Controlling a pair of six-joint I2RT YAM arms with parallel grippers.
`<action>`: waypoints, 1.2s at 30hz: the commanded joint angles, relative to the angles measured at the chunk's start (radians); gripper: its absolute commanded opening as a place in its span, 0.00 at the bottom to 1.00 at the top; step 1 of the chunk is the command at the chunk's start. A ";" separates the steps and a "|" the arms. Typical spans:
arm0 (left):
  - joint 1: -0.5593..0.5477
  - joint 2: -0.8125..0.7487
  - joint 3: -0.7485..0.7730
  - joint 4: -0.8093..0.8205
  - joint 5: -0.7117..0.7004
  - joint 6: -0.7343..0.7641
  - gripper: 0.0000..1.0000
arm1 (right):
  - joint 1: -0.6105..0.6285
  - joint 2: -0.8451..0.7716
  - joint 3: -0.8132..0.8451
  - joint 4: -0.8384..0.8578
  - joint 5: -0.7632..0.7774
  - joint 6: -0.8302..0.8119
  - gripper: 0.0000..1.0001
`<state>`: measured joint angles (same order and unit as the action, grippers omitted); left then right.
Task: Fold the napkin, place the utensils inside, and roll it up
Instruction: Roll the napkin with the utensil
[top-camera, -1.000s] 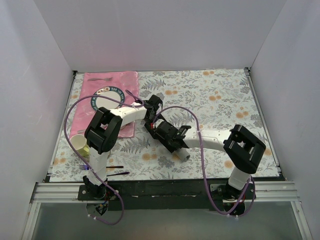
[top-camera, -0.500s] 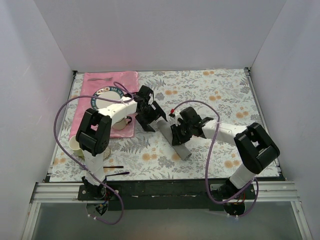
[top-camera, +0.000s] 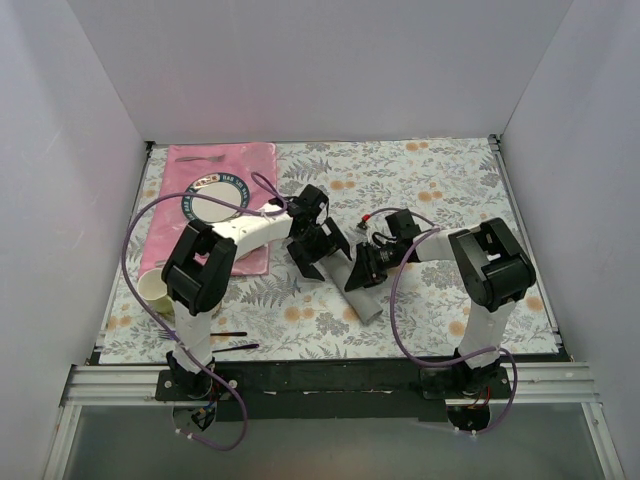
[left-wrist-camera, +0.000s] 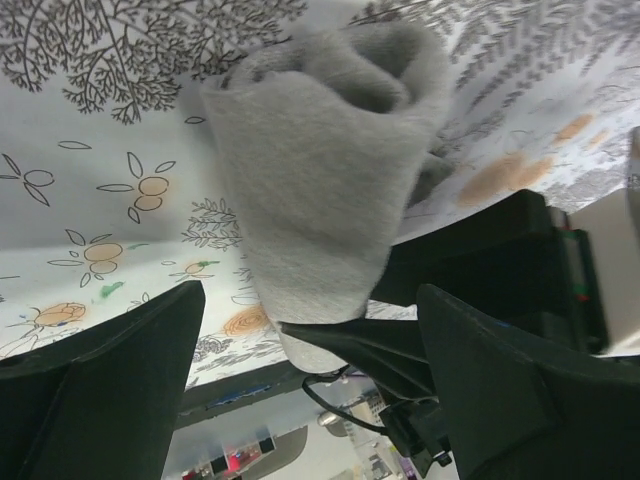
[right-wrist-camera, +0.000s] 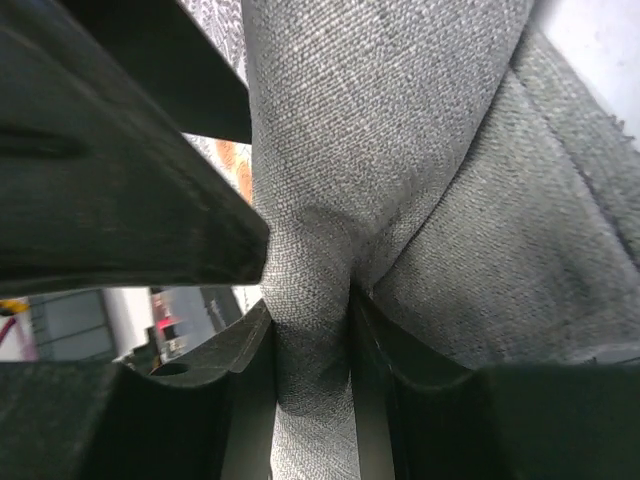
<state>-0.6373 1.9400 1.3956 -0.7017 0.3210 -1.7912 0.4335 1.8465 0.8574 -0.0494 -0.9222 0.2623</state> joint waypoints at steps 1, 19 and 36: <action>-0.004 0.016 -0.017 -0.019 -0.007 -0.049 0.88 | -0.022 0.055 0.026 -0.070 -0.115 -0.040 0.38; -0.021 0.102 0.005 -0.001 -0.036 -0.042 0.43 | 0.115 -0.269 0.173 -0.425 0.599 -0.189 0.71; 0.001 0.097 0.002 0.008 0.036 -0.068 0.39 | 0.619 -0.178 0.256 -0.431 1.382 -0.135 0.86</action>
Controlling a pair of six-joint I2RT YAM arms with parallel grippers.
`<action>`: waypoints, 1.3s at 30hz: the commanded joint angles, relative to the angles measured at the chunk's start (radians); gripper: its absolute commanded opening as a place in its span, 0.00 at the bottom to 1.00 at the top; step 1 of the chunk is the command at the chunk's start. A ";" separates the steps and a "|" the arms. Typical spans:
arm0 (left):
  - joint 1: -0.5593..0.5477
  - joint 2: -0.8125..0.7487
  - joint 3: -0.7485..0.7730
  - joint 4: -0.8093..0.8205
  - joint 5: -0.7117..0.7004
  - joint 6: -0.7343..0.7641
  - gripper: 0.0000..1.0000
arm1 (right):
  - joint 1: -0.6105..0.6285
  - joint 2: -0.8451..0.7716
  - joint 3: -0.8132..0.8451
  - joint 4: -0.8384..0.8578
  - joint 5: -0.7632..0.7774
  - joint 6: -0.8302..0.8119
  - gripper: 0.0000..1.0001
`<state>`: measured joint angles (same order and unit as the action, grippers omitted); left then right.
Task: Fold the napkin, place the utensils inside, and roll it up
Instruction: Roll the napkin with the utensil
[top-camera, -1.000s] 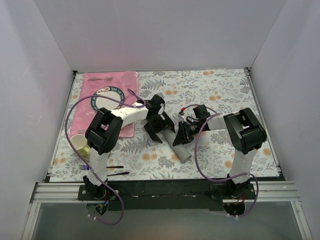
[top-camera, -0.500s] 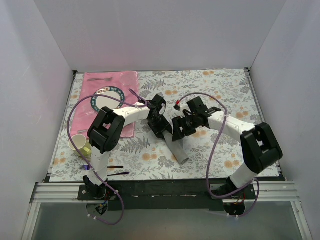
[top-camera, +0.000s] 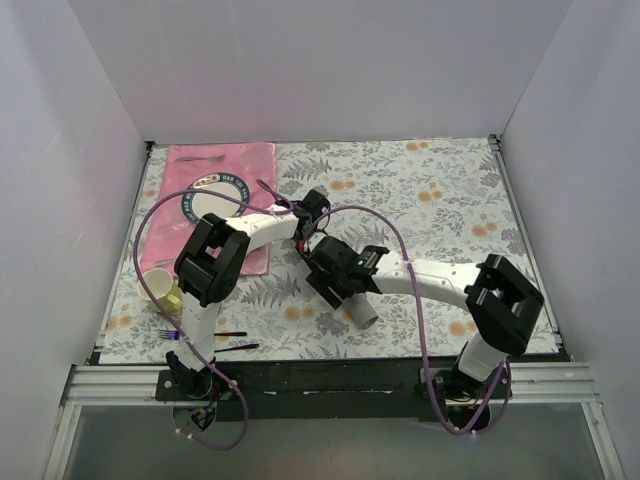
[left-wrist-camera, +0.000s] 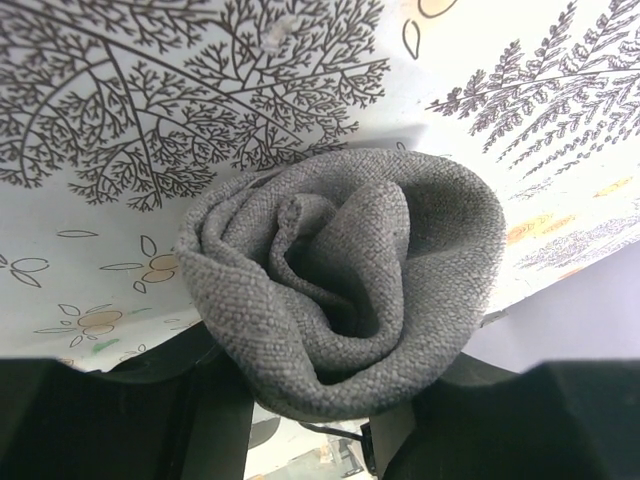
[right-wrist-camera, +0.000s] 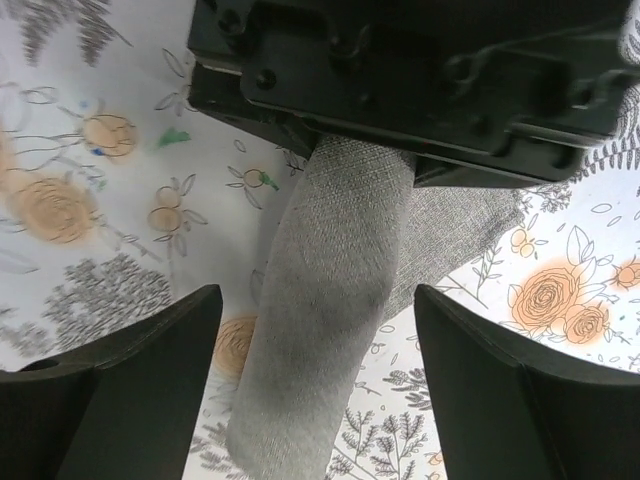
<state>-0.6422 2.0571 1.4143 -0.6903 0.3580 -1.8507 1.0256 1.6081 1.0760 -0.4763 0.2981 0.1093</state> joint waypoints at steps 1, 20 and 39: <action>0.006 -0.020 -0.017 -0.002 0.002 -0.010 0.39 | 0.027 0.071 0.033 0.005 0.159 0.020 0.86; 0.052 -0.101 0.034 -0.044 -0.080 0.096 0.83 | -0.246 0.015 -0.114 0.194 -0.345 0.032 0.46; 0.003 -0.101 0.035 -0.052 -0.067 0.058 0.86 | -0.558 0.271 -0.154 0.426 -1.326 0.177 0.36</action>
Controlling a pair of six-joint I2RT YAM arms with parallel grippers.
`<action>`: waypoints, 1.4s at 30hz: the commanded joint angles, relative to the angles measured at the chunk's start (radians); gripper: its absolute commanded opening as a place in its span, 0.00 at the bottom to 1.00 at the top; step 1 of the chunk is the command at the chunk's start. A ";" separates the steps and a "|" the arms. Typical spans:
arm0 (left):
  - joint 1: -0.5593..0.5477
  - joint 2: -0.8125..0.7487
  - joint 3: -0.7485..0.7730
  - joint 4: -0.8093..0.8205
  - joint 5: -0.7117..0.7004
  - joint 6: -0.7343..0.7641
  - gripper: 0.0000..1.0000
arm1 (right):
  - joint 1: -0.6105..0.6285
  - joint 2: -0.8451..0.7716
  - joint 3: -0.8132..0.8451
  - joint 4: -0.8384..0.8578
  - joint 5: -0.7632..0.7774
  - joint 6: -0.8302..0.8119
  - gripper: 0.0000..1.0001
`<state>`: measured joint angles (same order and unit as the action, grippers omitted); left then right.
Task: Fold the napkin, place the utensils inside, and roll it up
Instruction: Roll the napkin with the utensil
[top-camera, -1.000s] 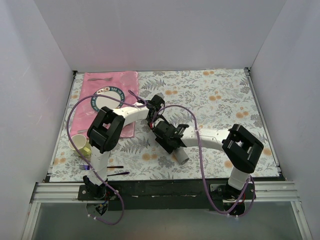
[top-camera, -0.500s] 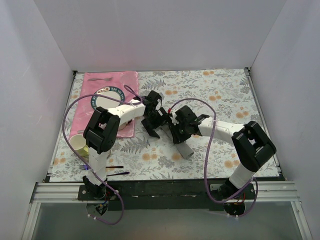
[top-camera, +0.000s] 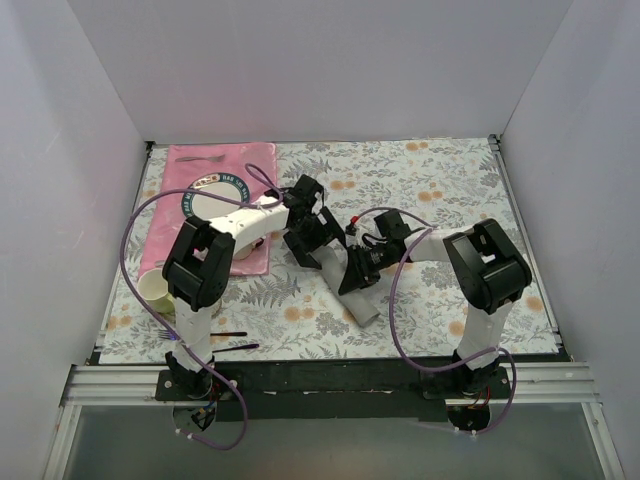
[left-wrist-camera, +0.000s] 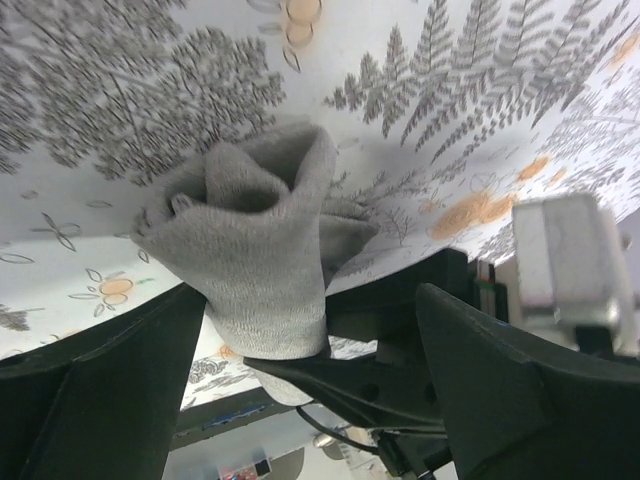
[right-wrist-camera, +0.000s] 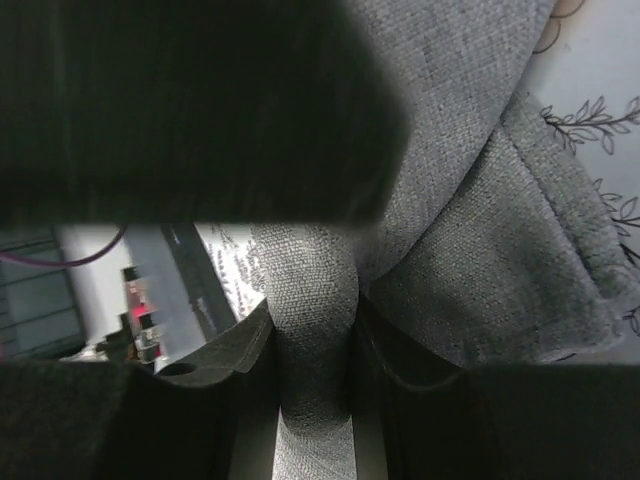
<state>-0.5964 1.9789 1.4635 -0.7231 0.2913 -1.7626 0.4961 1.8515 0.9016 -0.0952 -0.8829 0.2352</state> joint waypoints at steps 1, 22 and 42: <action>-0.051 -0.022 -0.023 -0.028 -0.003 -0.038 0.85 | -0.043 0.037 0.019 0.057 -0.154 0.056 0.36; -0.074 0.100 -0.031 -0.038 -0.021 -0.106 0.50 | -0.067 0.040 0.148 -0.260 -0.010 -0.168 0.55; -0.069 0.067 -0.028 -0.033 0.012 -0.110 0.33 | 0.439 -0.223 0.223 -0.373 1.163 -0.169 0.85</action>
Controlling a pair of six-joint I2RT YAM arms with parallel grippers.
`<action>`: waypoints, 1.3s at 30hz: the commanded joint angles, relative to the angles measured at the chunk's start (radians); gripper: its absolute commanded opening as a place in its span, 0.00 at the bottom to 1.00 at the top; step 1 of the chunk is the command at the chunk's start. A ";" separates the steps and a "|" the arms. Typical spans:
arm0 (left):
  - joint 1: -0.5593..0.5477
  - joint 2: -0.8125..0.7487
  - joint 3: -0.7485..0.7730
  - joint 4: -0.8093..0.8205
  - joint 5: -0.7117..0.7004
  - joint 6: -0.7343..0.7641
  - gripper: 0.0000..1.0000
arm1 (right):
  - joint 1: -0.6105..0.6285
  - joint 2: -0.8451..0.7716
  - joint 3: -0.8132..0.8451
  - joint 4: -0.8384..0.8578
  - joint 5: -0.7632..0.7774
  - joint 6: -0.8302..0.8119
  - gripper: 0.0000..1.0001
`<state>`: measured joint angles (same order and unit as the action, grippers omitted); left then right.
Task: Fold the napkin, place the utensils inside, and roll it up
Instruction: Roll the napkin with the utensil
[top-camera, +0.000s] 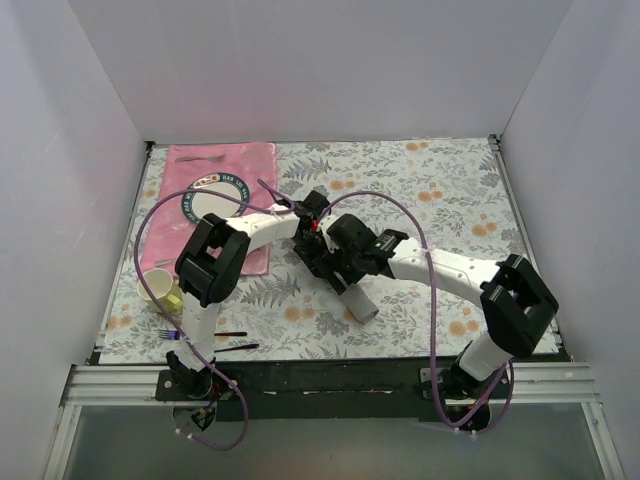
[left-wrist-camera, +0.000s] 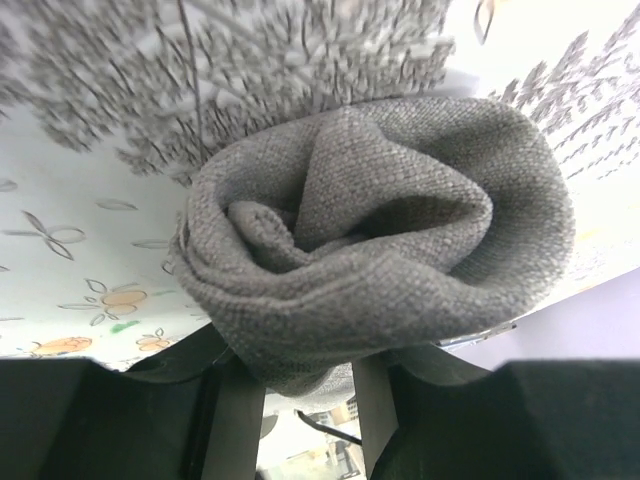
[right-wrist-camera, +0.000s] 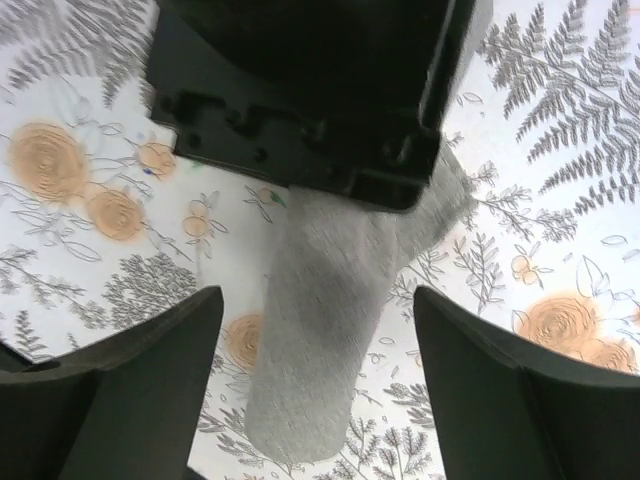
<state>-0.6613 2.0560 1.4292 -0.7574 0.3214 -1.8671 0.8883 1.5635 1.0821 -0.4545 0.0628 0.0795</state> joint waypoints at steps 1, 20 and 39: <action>-0.001 -0.011 0.005 0.001 -0.016 -0.006 0.33 | 0.057 0.087 0.047 -0.009 0.236 -0.014 0.85; 0.008 -0.034 -0.027 0.036 0.048 -0.032 0.31 | 0.089 0.138 -0.102 0.194 0.212 -0.007 0.78; 0.075 -0.215 -0.076 0.090 -0.044 0.089 0.78 | -0.072 0.064 -0.195 0.260 -0.148 0.071 0.25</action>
<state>-0.6220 1.9739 1.3666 -0.6807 0.3267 -1.8286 0.8852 1.6592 0.9401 -0.2340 0.1249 0.1120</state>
